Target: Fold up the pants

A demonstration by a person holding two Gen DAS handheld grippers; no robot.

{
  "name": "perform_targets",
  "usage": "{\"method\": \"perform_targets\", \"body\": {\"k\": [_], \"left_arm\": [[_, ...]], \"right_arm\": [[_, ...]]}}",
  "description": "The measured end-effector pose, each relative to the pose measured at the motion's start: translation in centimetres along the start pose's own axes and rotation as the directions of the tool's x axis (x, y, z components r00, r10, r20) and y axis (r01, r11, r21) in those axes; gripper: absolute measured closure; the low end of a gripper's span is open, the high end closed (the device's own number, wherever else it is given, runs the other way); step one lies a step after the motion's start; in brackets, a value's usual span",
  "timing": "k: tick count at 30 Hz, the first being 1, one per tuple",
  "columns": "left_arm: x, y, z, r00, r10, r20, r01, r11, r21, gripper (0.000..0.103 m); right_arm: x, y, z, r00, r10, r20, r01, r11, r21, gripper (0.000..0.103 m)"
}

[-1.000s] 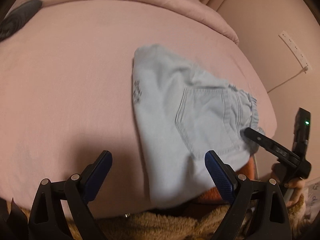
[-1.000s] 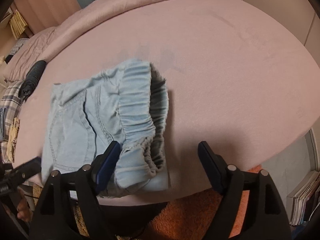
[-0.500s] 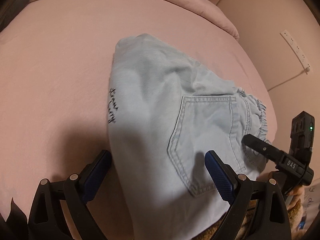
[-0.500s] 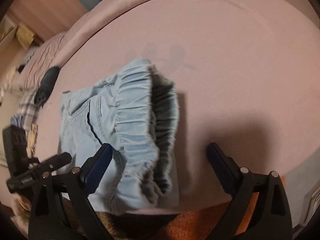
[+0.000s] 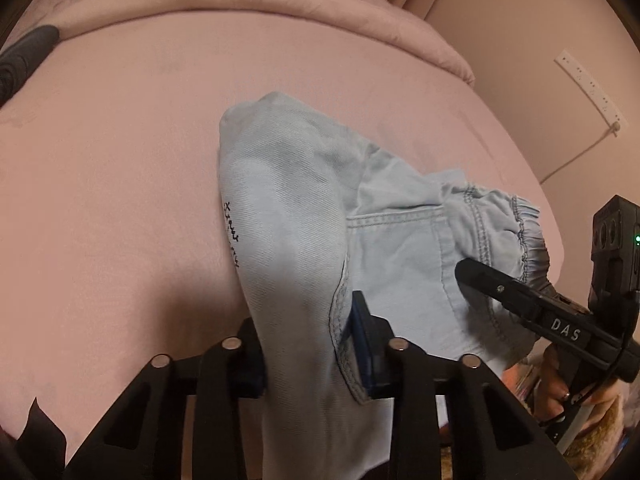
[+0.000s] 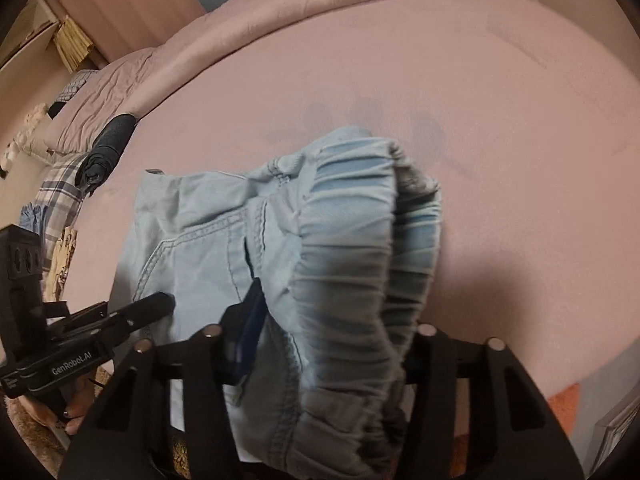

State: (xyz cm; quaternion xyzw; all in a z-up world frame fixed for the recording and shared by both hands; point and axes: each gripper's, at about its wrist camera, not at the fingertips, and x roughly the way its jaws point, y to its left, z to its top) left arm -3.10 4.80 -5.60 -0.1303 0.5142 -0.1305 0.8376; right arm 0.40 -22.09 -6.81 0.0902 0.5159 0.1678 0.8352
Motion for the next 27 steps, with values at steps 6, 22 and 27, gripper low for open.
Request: {"method": "perform_targets", "body": {"k": [6,22,27], "left_arm": [[-4.0,-0.2,0.7,0.997,0.002,0.072,-0.003,1.000,0.020,0.076],[3.4,6.7,5.3,0.982,0.187,0.032,-0.182,0.976,-0.118,0.068],[3.1,6.9,4.9,0.982,0.183,0.034,-0.176,0.973,-0.152,0.061]], "right_arm": [[-2.9,2.0,1.4,0.997,0.037,0.062,-0.032,0.996,-0.079,0.061],[8.5,3.5,6.5,0.995,-0.081,-0.050,0.075,0.991,-0.110,0.044],[8.3,3.5,6.2,0.993,-0.115,-0.038,0.110,0.987,-0.114,0.040]]}}
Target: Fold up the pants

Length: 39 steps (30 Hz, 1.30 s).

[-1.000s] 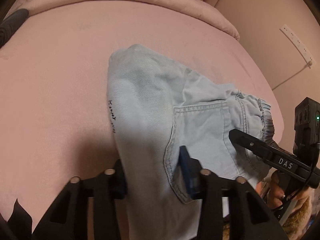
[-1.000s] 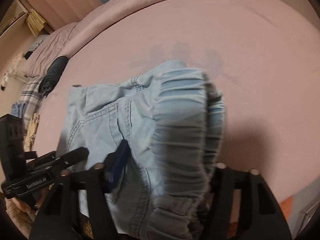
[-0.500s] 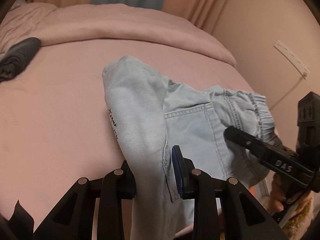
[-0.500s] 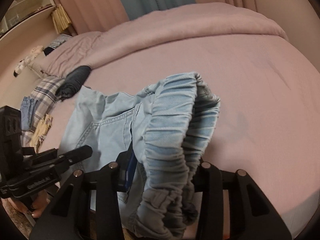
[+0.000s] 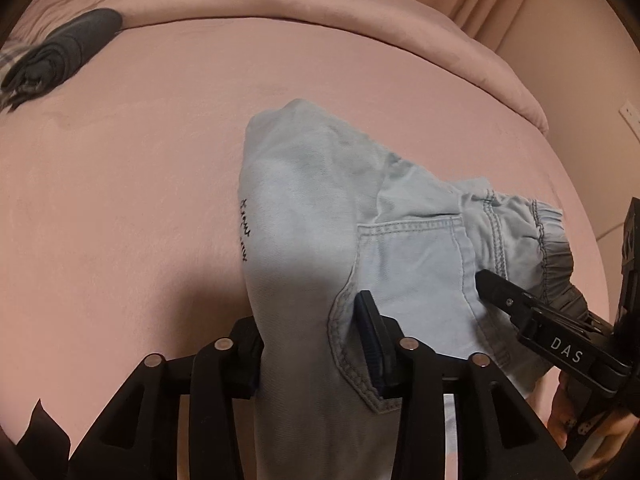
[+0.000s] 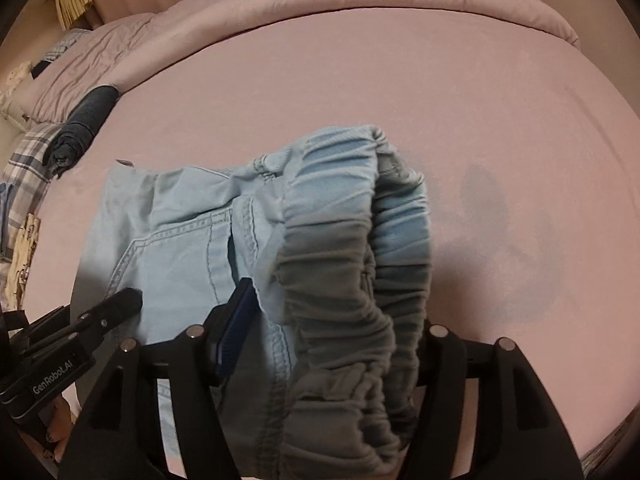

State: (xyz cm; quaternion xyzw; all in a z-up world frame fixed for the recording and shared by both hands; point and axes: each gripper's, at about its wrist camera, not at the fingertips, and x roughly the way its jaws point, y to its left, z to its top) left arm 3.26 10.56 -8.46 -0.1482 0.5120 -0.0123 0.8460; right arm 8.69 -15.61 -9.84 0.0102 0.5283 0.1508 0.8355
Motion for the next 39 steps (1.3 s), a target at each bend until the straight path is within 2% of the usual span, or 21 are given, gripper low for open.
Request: {"method": "perform_targets", "body": {"k": [3,6,8,10,14,16,18,22,29,34,39], "left_arm": [[-0.9,-0.2,-0.4,1.000,0.011,-0.013,-0.011,1.000,0.005,0.061],[-3.1,0.3,-1.3,0.999,0.034,0.007,-0.034,0.999,0.026,0.059],[-4.7,0.0,-1.3,0.999,0.033,0.041,-0.034,0.999,0.034,0.048],[-6.3,-0.4,-1.5,0.997,0.022,0.079,-0.025,0.999,0.040,0.034],[-9.7,-1.6,-1.5,0.986,0.009,0.168,-0.023,0.997,0.078,0.022],[-10.9,-2.5,-1.2,0.977,0.008,0.213,-0.030,0.994,0.100,0.010],[-12.1,-3.0,-1.3,0.970,0.003,0.243,-0.032,0.993,0.115,0.005],[-13.6,-3.3,-1.9,0.965,-0.024,0.261,-0.009,0.992,0.127,0.005],[-14.9,-3.6,-2.6,0.962,-0.033,0.272,-0.001,0.992,0.124,0.004],[-14.8,-4.2,-2.9,0.959,0.013,0.284,-0.052,0.990,0.132,0.004],[-14.6,-4.4,-3.0,0.962,0.003,0.273,-0.038,0.992,0.121,0.004]], "right_arm": [[-0.7,0.7,-0.1,1.000,-0.023,0.007,0.022,1.000,0.010,0.037],[-2.2,1.3,-0.7,0.997,-0.067,0.026,0.068,0.997,-0.027,0.037],[-3.7,1.3,-0.8,0.994,-0.095,0.060,0.098,0.994,-0.050,0.037],[-5.7,0.8,-0.8,0.991,-0.095,0.098,0.101,0.993,-0.057,0.033],[-9.7,0.8,-1.0,0.981,-0.060,0.184,0.074,0.995,-0.069,0.022],[-11.3,1.6,-0.8,0.973,-0.049,0.225,0.067,0.995,-0.075,0.014],[-12.9,1.9,-1.0,0.965,-0.042,0.259,0.065,0.994,-0.084,0.010],[-15.1,2.5,-1.6,0.950,-0.029,0.310,0.063,0.993,-0.102,0.004],[-16.4,3.1,-2.3,0.936,-0.029,0.350,0.071,0.992,-0.108,0.002],[-17.0,3.0,-2.9,0.934,-0.033,0.356,0.075,0.992,-0.104,0.001],[-17.2,3.1,-3.3,0.930,-0.045,0.364,0.088,0.991,-0.102,0.001]]}}
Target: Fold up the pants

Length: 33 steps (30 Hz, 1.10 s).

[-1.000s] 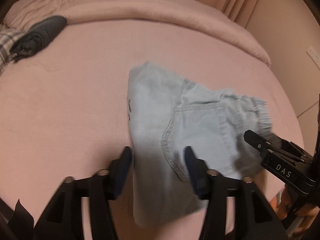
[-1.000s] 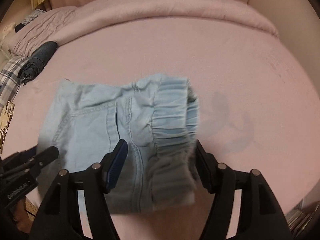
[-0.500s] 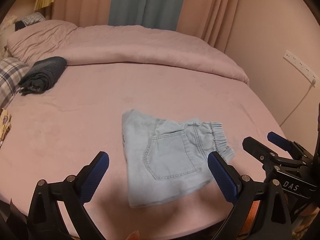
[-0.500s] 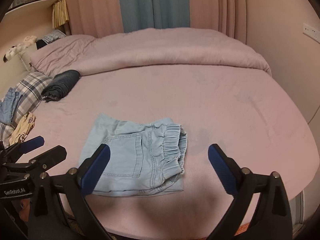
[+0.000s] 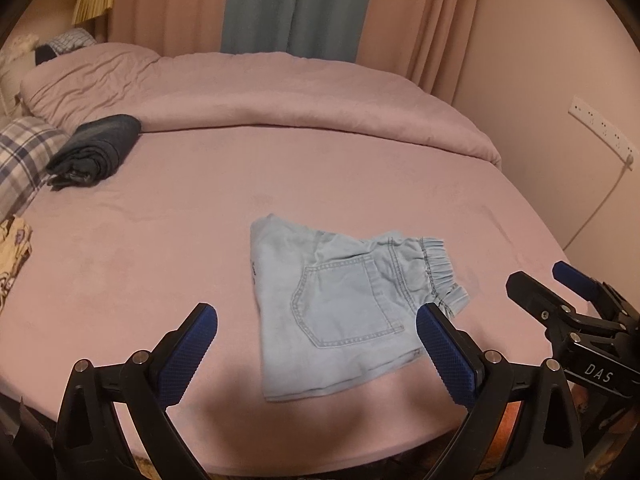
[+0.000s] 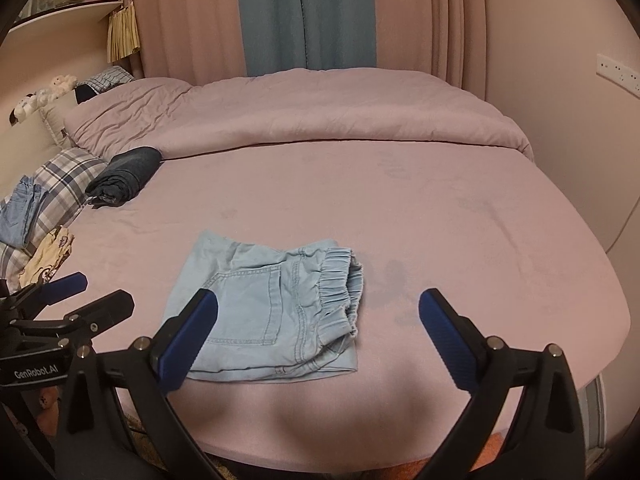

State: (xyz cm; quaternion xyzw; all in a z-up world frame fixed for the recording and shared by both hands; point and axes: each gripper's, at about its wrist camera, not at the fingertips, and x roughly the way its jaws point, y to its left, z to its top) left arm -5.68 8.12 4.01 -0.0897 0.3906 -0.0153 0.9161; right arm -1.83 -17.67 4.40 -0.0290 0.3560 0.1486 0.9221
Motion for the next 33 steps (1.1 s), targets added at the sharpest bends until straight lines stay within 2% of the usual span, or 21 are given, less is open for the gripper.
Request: {"method": "perform_targets", "body": {"k": [3,8,15,33], "left_arm": [[0.1,0.1,0.0,1.000,0.027,0.004,-0.027,1.000,-0.001,0.004],[0.1,0.2,-0.1,1.000,0.018,-0.001,-0.018,1.000,-0.013,0.004],[0.2,0.0,-0.2,0.998,0.061,-0.006,-0.061,0.998,-0.009,0.004],[0.3,-0.8,-0.8,0.996,0.081,-0.020,-0.081,0.997,0.007,0.004]], "right_arm": [[-0.2,-0.1,0.0,1.000,-0.003,0.003,0.003,1.000,0.007,0.001],[-0.3,-0.1,-0.2,1.000,-0.011,0.001,0.011,1.000,0.013,0.001],[0.2,0.3,-0.5,1.000,-0.011,-0.020,0.011,1.000,0.010,0.001],[1.0,0.4,-0.7,0.999,-0.007,-0.048,0.007,1.000,0.012,0.001]]}}
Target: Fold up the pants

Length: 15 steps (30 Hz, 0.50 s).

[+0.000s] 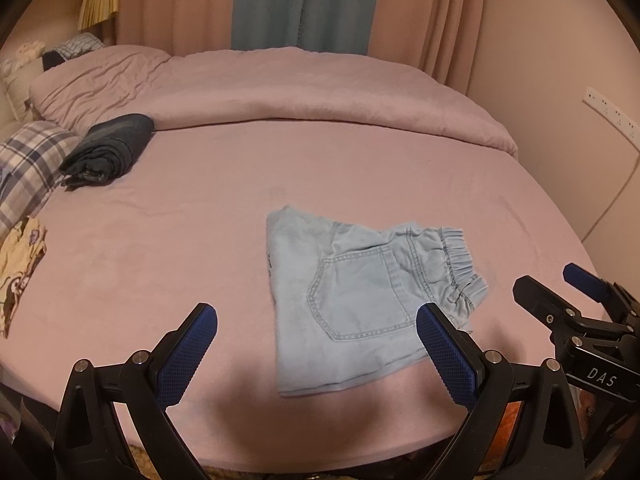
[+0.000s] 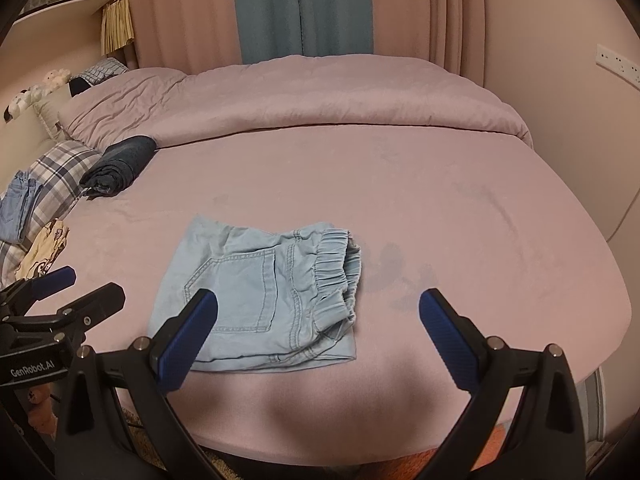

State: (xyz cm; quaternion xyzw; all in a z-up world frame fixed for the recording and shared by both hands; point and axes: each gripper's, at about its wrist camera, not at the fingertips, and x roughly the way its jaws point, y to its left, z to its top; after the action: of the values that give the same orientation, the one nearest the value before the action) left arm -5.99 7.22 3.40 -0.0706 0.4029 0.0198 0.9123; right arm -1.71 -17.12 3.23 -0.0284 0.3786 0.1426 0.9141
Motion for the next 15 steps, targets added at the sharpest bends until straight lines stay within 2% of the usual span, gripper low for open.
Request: {"method": "perform_targets", "body": {"k": [15], "left_arm": [[-0.12,-0.03,-0.19,1.000,-0.026,-0.003,0.026,1.000,-0.009,0.004]], "right_arm": [[0.11,0.55,-0.07,1.000,-0.012,-0.002,0.012,1.000,-0.012,0.001]]}}
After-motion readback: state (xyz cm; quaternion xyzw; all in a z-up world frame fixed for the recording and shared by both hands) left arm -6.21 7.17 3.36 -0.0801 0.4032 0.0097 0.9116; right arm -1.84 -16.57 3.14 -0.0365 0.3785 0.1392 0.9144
